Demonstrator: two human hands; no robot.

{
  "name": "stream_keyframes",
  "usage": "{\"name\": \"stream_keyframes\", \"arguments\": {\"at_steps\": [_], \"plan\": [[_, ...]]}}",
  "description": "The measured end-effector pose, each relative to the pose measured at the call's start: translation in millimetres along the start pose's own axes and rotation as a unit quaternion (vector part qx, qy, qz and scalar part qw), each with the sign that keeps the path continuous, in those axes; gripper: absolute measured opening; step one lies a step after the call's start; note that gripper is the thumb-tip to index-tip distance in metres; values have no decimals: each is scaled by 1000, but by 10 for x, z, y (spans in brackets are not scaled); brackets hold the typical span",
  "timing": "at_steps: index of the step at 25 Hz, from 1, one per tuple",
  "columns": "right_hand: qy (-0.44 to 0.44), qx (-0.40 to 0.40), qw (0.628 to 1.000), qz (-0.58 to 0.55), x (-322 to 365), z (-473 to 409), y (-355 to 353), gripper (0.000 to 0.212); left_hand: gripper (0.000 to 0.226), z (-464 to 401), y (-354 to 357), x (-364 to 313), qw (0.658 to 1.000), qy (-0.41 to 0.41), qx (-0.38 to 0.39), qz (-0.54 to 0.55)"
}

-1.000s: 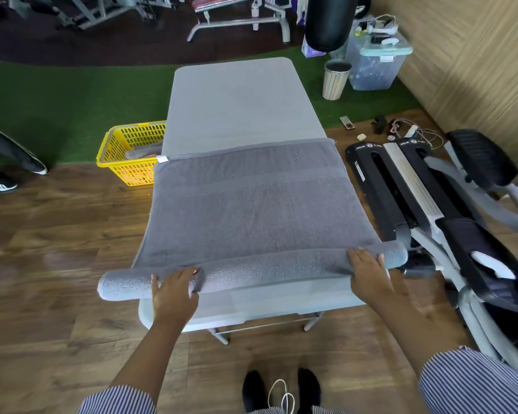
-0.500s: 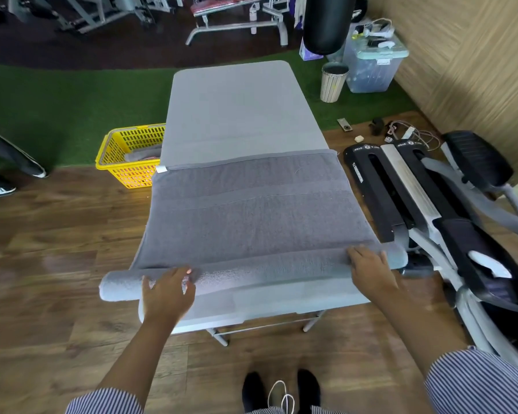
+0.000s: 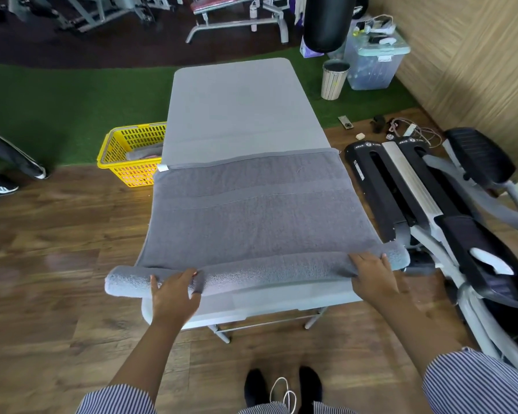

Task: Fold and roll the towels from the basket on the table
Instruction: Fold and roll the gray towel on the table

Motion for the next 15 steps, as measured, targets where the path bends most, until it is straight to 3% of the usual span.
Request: {"name": "stream_keyframes", "arguments": {"at_steps": [2, 4, 6, 8, 11, 15], "plan": [[4, 23, 1000, 12, -17, -25, -16, 31, 28, -25, -71, 23, 1000, 5, -14, -5], [0, 55, 998, 28, -14, -95, -44, 24, 36, -93, -147, 53, 999, 17, -27, -20], [-13, 34, 999, 37, -9, -182, -93, 32, 38, -166, -229, 68, 997, 24, -73, -14], [-10, -12, 1000, 12, -1, -206, -109, 43, 41, -164, -202, 71, 998, 11, -60, -14], [7, 45, 999, -18, -3, -90, 97, 54, 55, -35, -39, 31, 1000, 7, 20, -20], [-8, 56, 998, -7, -13, -62, 163, 64, 57, -3, -20, 34, 1000, 7, 12, -18]]}}
Point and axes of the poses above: each hand's wrist, its own z-axis away from the middle knuckle, its own y-axis out of the palm, x = y × z, the point moved 9 cm from there along -z, towards the middle knuckle, and after that the axes turned 15 degrees about -x, right-handed, at the moved point
